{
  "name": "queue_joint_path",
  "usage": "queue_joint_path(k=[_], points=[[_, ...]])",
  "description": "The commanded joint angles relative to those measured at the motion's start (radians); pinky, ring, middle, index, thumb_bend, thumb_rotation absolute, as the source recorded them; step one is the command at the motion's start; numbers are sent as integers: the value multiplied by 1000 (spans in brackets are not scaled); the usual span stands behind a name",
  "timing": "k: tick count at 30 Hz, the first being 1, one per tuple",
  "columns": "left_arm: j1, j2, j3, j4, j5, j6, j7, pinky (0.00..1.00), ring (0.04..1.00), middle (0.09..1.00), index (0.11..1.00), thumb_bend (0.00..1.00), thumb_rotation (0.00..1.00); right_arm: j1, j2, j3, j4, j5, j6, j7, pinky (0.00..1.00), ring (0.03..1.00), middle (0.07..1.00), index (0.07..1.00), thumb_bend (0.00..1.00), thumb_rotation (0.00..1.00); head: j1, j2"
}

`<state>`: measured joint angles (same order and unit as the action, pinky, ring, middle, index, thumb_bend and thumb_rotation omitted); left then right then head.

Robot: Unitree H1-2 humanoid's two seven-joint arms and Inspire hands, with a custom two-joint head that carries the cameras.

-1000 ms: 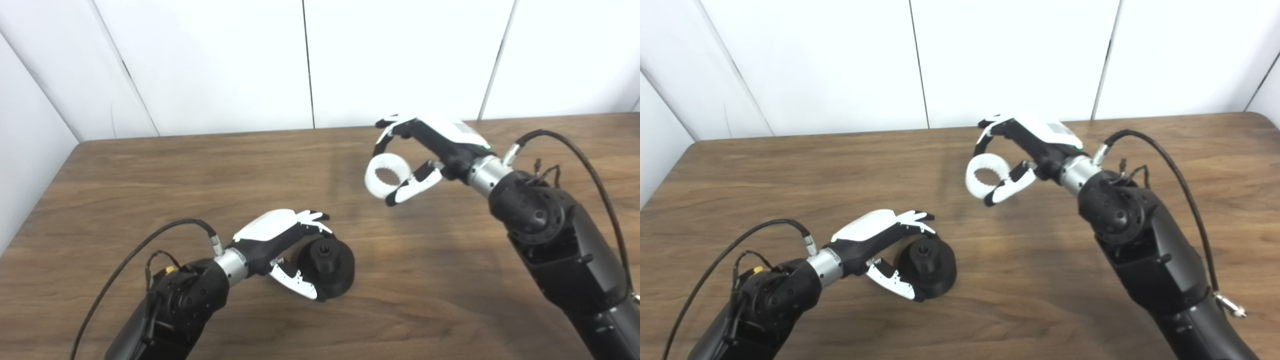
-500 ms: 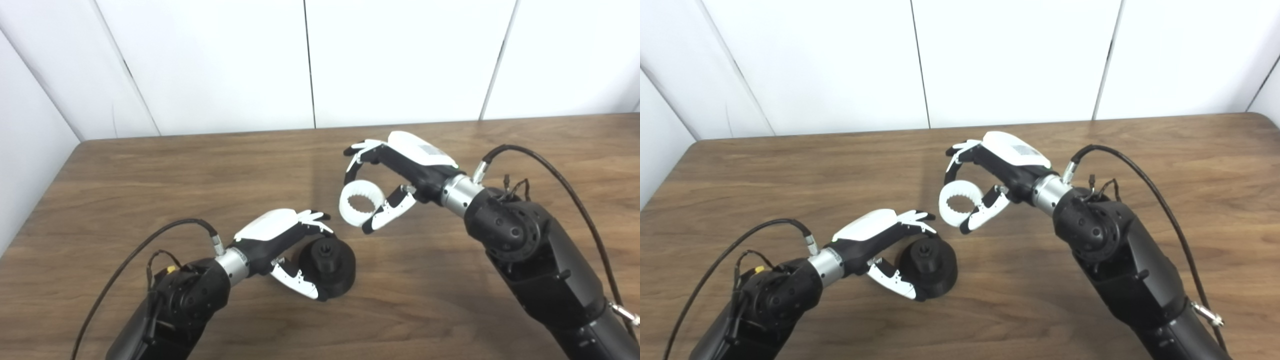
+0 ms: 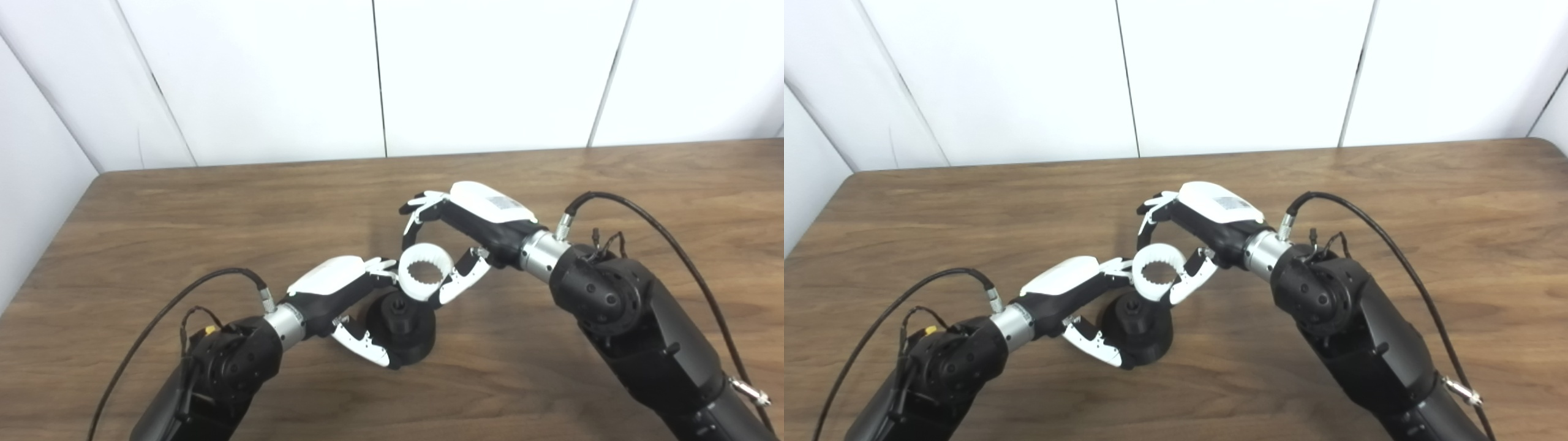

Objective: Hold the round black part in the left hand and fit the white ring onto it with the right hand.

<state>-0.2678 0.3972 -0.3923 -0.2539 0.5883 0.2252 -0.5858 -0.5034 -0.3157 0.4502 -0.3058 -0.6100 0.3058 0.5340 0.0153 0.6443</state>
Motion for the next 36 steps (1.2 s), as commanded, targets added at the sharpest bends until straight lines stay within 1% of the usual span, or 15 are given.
queue_joint_path(k=[1, 14, 20, 27, 32, 36], points=[[-11, 6, -9, 22, 6, 29, -20, 875, 1000, 979, 765, 948, 326, -27, 14, -1, -33, 2, -31, -2, 832, 948, 872, 491, 525, 146, 1, 0], [-12, 2, -7, 24, 4, 24, -14, 861, 1000, 973, 764, 945, 323, -16, 39, 25, -31, -2, -40, 16, 820, 950, 874, 491, 524, 145, 3, 3], [-13, 4, -11, 24, 4, 22, -19, 846, 1000, 971, 784, 928, 315, -14, 45, 36, -26, 1, -47, 15, 835, 950, 873, 491, 524, 146, 3, 3], [-17, 3, -13, 25, 3, 15, -17, 850, 1000, 970, 781, 927, 325, -11, 48, 45, -19, 1, -48, 19, 847, 952, 873, 491, 524, 144, 9, 4], [-20, 1, -15, 16, 9, 31, -24, 854, 1000, 972, 788, 932, 323, -6, 47, 46, -19, 5, -50, 21, 858, 955, 874, 491, 524, 143, 11, 6], [-20, -2, -14, 14, 9, 39, -24, 862, 1000, 981, 794, 931, 312, -2, 46, 48, -11, 10, -65, 17, 852, 955, 873, 491, 524, 143, 12, 8]])
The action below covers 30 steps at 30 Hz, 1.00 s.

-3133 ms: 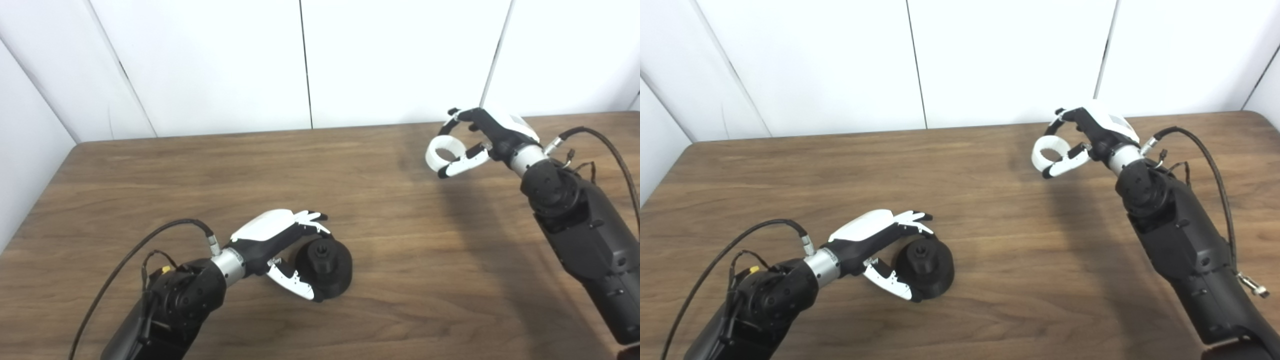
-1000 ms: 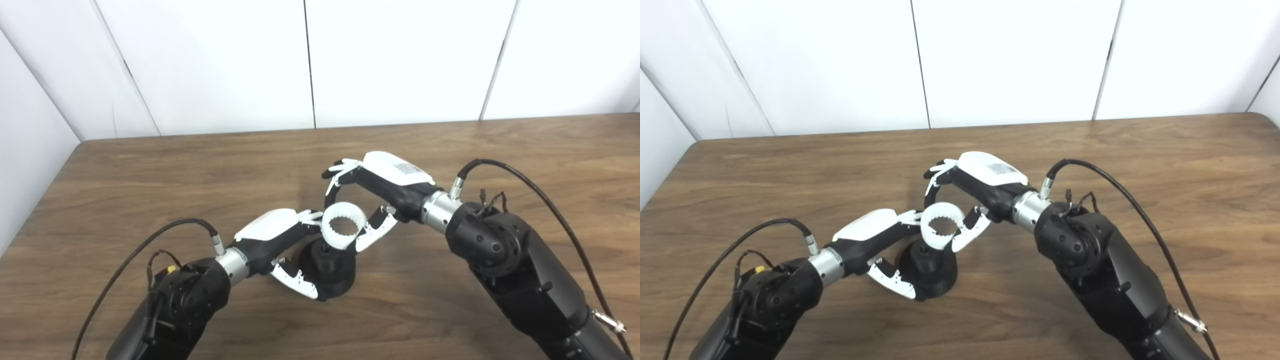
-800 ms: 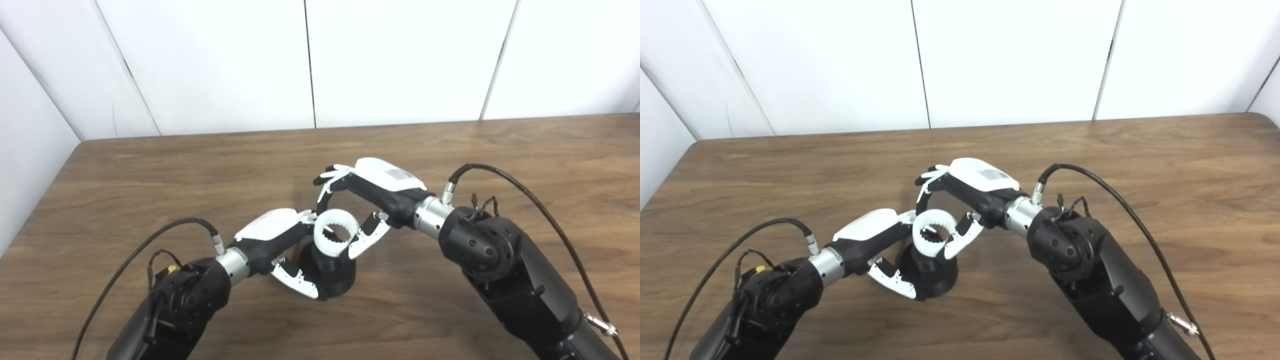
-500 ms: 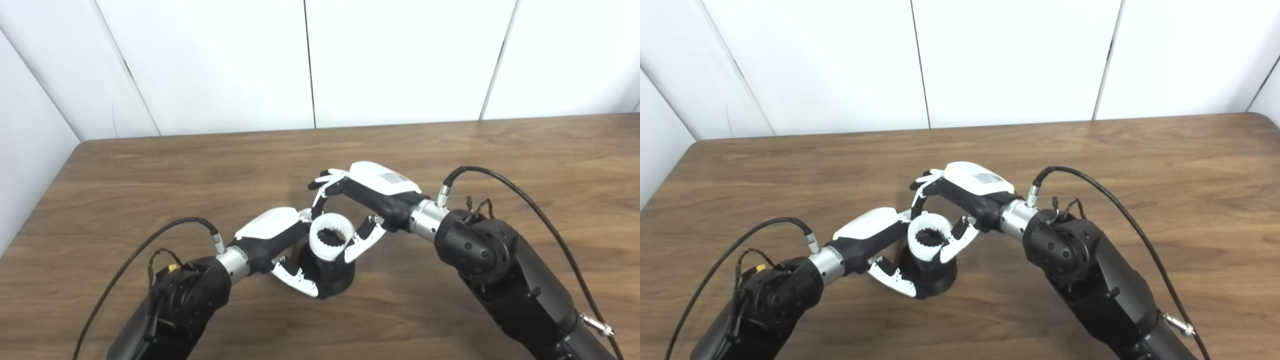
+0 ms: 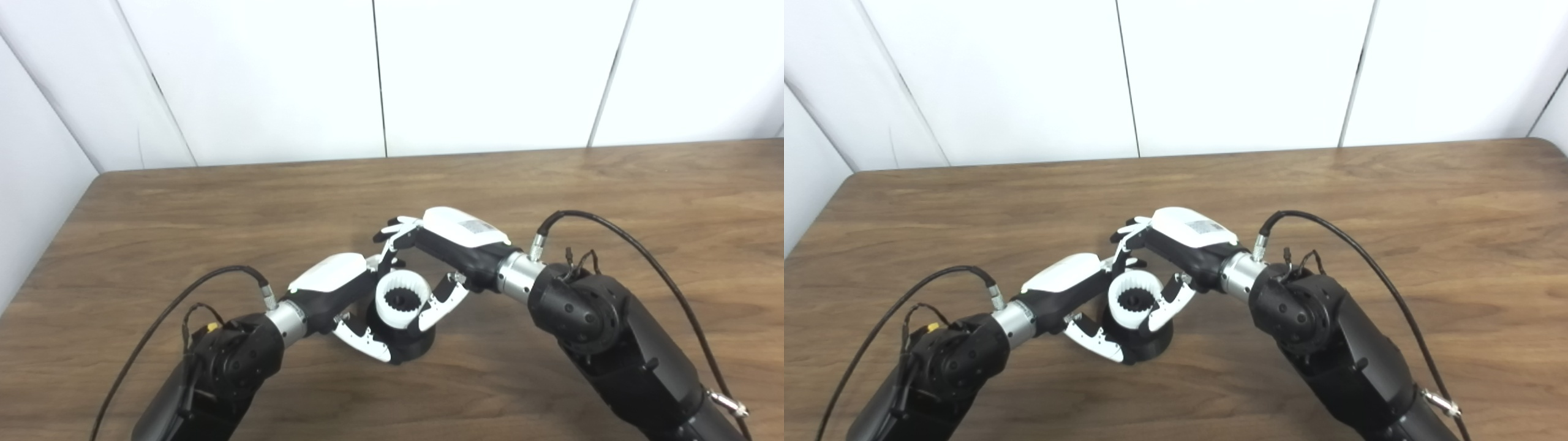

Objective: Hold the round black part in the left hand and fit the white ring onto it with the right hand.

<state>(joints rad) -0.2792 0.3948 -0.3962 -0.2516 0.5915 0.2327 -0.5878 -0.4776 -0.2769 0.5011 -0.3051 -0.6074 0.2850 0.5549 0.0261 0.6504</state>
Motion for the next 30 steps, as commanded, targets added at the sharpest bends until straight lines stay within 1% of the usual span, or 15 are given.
queue_joint_path(k=[1, 12, 17, 23, 30], points=[[-8, 0, -11, 11, 7, 32, -21, 859, 1000, 980, 791, 932, 310, -27, 7, -2, -9, 8, -49, -5, 850, 955, 872, 491, 524, 143, 3, 2], [-7, -5, -11, 5, 12, 30, -15, 855, 1000, 975, 773, 932, 304, -17, 7, -1, 7, 6, -70, -4, 841, 955, 872, 491, 524, 144, 6, 5], [-5, -5, -10, 4, 10, 24, -10, 853, 1000, 972, 769, 934, 309, -11, 4, 7, 2, -1, -56, 12, 855, 963, 874, 492, 524, 145, 7, 8], [-5, -5, -8, -2, 4, 28, -14, 867, 1000, 970, 770, 935, 307, -2, 6, 6, 1, 0, -57, 20, 851, 962, 875, 492, 524, 145, 6, 11], [-5, -7, -8, -2, 3, 31, -14, 860, 1000, 964, 773, 942, 321, 7, 0, 2, 4, 10, -56, 30, 844, 963, 875, 494, 523, 150, 6, 13]])
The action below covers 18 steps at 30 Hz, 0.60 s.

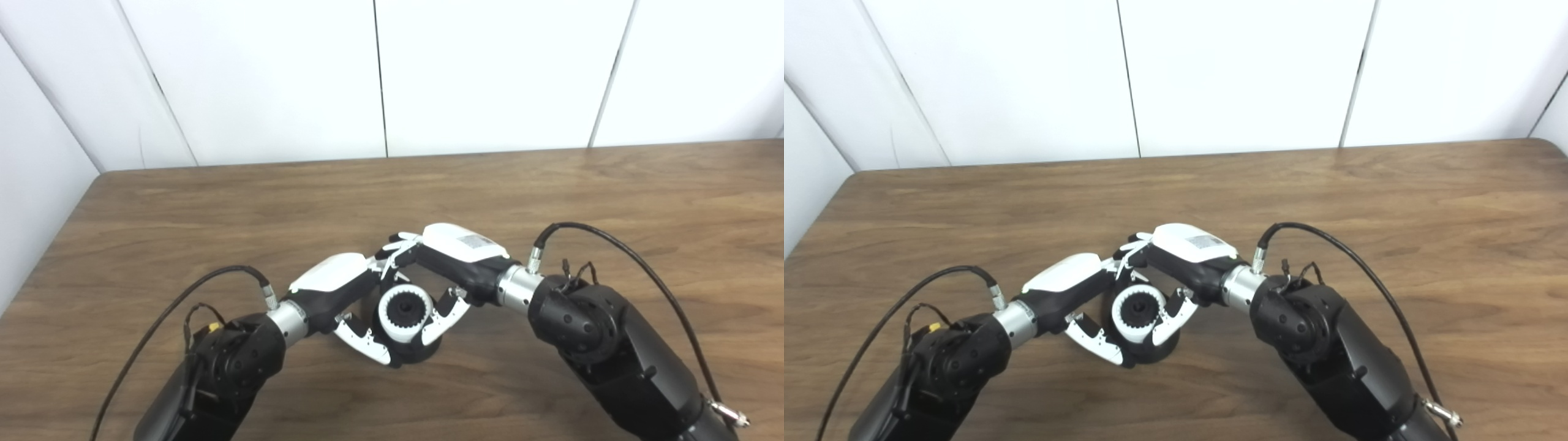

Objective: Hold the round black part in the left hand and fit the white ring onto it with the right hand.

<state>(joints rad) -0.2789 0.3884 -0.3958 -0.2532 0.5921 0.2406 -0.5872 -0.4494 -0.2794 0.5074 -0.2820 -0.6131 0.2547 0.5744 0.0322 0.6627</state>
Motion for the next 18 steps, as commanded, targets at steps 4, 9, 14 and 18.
queue_joint_path(k=[4, 9, 14, 18], points=[[-4, -2, -7, -1, 0, 27, -16, 865, 1000, 960, 775, 947, 320, -23, -2, -7, -19, 25, -16, 24, 844, 960, 874, 496, 523, 154, 1, 0], [-2, 1, -5, -3, -3, 24, -15, 864, 1000, 952, 783, 941, 316, -27, -5, -11, -22, 38, 4, 46, 850, 963, 883, 686, 834, 286, 1, 0], [-4, 3, -9, -5, 3, 28, -18, 869, 1000, 969, 773, 943, 332, -29, -6, -21, -26, 47, 8, 64, 869, 975, 918, 817, 973, 364, 0, 2], [-4, 1, -9, 0, -2, 26, -14, 868, 1000, 973, 769, 956, 341, -27, -9, -28, -20, 57, -10, 58, 866, 980, 935, 895, 1000, 407, -1, 3]])
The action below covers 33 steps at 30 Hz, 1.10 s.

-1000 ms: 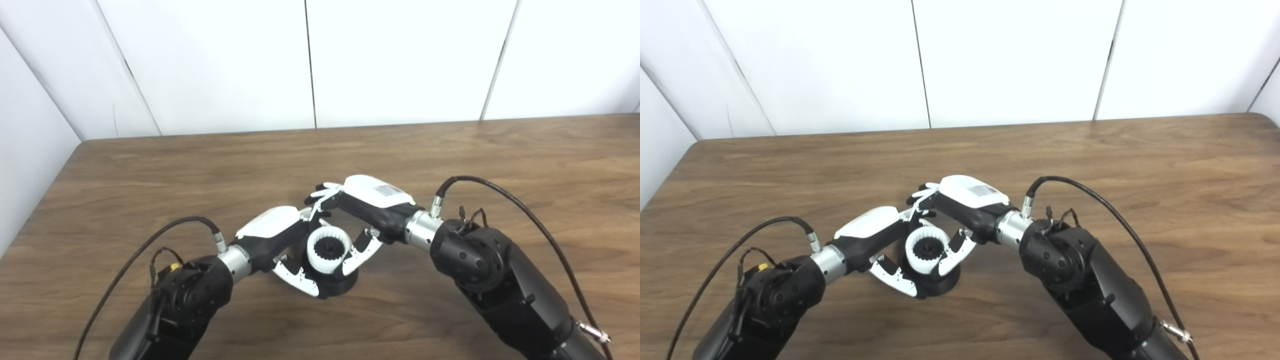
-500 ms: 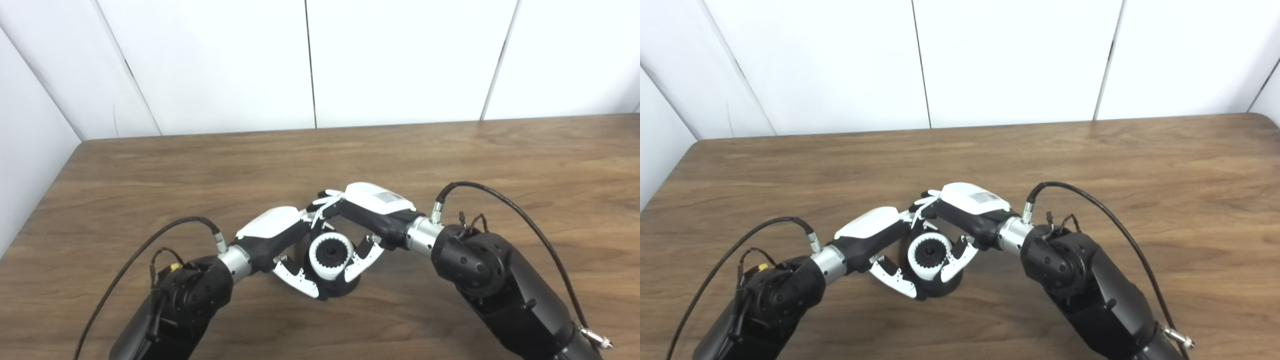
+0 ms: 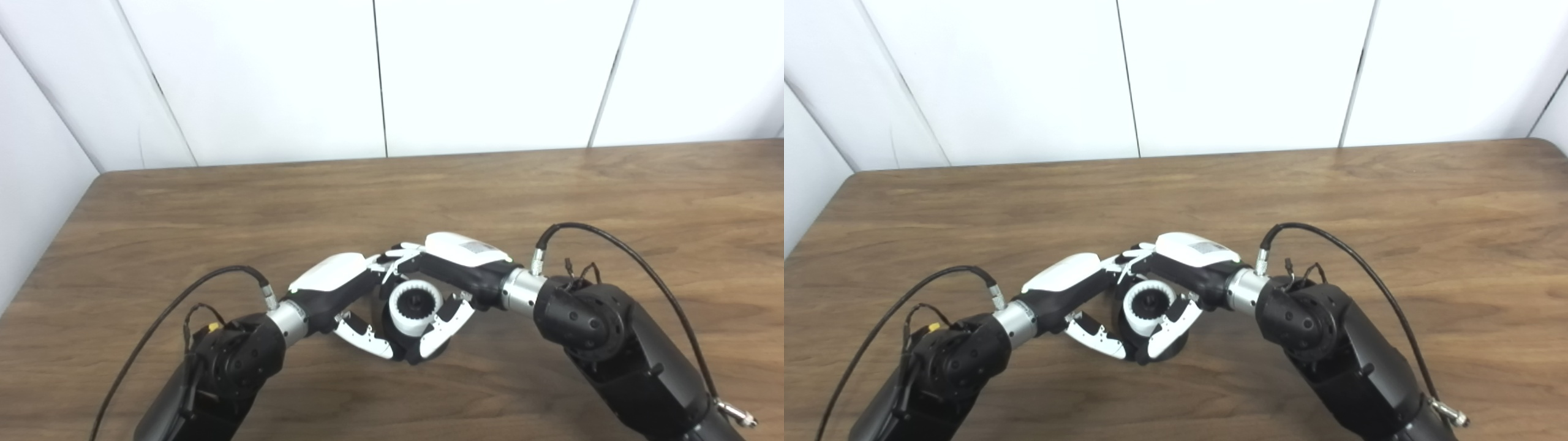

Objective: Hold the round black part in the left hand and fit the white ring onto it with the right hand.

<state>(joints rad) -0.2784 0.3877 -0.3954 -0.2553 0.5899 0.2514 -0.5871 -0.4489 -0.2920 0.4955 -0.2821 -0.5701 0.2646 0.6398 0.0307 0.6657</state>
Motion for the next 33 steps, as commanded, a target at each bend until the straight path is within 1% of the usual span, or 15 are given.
queue_joint_path(k=[1, 3, 6, 14, 16, 17, 20, 24, 26, 29, 32, 33], points=[[-5, 2, -9, 3, -1, 18, -16, 871, 1000, 975, 770, 957, 342, -26, 4, -17, -18, 15, -24, -12, 863, 980, 938, 909, 1000, 414, 1, -1], [-6, 2, -8, 5, -5, 19, -18, 876, 1000, 976, 771, 958, 347, -24, 4, -19, -17, 15, -25, -15, 863, 980, 942, 927, 1000, 425, 1, -1], [-7, 2, -9, 6, -3, 20, -16, 871, 1000, 974, 771, 960, 349, -25, 4, -19, -28, 8, 0, -3, 880, 990, 954, 943, 1000, 438, 1, -1], [-7, 3, -8, 10, -5, 20, -15, 878, 1000, 972, 800, 961, 346, -25, 3, -31, -18, 17, -8, -12, 884, 992, 958, 946, 1000, 451, 4, -6], [-7, 5, -7, 8, -5, 21, -16, 881, 1000, 972, 815, 965, 353, -20, 7, -44, -16, 29, -7, -22, 881, 991, 958, 944, 1000, 458, 7, -6], [-6, 5, -6, 6, -5, 23, -17, 885, 1000, 969, 836, 979, 372, -15, 11, -56, -14, 41, -7, -31, 867, 980, 952, 938, 1000, 464, 7, -6], [-5, 9, -2, -3, -6, 30, -19, 895, 1000, 966, 864, 992, 381, 0, 22, -89, -8, 74, -7, -48, 854, 970, 944, 931, 1000, 460, 5, -4], [-1, 15, 7, -12, -13, 34, -19, 898, 1000, 960, 906, 1000, 395, 13, 29, -123, -9, 108, 20, -50, 837, 975, 962, 940, 1000, 470, 4, -6], [3, 13, 19, -18, -34, 50, -25, 908, 1000, 964, 925, 1000, 403, 18, 32, -138, -9, 124, 30, -52, 839, 978, 971, 944, 1000, 474, 5, -5], [12, 8, 44, -32, -75, 80, -31, 915, 1000, 968, 957, 1000, 430, 31, 34, -161, 5, 148, 14, -73, 852, 972, 978, 949, 999, 514, 3, -4], [27, 9, 72, -35, -112, 79, -11, 895, 986, 965, 970, 982, 463, 48, 39, -187, 17, 169, 9, -102, 848, 954, 973, 945, 976, 569, 0, -5], [37, 4, 90, -36, -131, 82, 2, 872, 960, 957, 966, 960, 518, 57, 41, -197, 19, 177, 12, -113, 848, 942, 967, 939, 918, 630, -2, -5]])
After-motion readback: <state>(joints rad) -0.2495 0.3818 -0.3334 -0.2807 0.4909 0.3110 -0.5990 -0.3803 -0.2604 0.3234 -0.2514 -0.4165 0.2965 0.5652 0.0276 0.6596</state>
